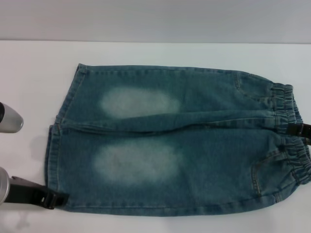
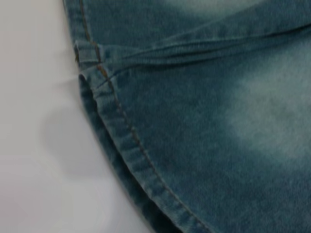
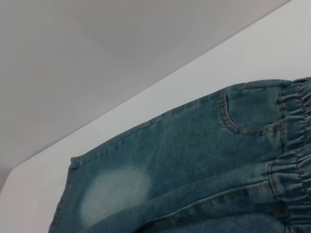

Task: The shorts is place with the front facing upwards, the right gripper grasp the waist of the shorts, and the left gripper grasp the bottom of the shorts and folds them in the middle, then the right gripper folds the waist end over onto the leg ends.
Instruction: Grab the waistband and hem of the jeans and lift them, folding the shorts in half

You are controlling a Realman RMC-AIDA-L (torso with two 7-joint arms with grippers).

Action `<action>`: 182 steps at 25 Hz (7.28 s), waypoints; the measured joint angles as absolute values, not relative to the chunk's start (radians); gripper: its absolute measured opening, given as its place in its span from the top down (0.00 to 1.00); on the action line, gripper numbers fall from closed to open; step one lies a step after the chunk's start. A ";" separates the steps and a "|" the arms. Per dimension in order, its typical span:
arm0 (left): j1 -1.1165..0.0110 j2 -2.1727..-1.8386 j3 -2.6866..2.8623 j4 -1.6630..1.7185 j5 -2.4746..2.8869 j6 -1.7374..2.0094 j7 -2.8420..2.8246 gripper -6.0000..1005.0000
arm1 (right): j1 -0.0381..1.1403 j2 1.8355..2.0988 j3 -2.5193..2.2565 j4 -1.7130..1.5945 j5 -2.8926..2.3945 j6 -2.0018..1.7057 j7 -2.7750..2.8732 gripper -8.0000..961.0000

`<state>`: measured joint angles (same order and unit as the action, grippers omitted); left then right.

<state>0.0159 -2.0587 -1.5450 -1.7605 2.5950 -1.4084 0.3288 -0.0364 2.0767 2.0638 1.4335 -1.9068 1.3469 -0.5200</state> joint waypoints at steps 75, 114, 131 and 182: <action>-0.039 -2.059 -1.589 -1.755 2.499 -1.434 0.326 0.93 | 0.042 2.074 2.079 1.270 -2.039 1.381 -0.599 0.44; -0.043 -2.059 -1.848 -1.585 2.216 -1.035 0.463 0.90 | 0.133 2.077 2.444 0.821 -1.558 1.462 -0.918 0.94; -0.209 -2.059 -1.902 -1.287 1.979 -0.873 0.651 0.89 | 0.237 2.080 2.478 0.536 -1.354 1.351 -1.128 0.90; -0.376 -2.060 -1.849 -0.959 1.738 -0.793 1.011 0.16 | 0.339 2.077 2.449 0.308 -1.273 0.995 -1.471 0.29</action>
<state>-0.3758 -2.0601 -1.8494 -0.9587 1.7381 -0.7925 1.0109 0.3391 2.0774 2.4489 0.3084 -1.2730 0.9946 -1.4709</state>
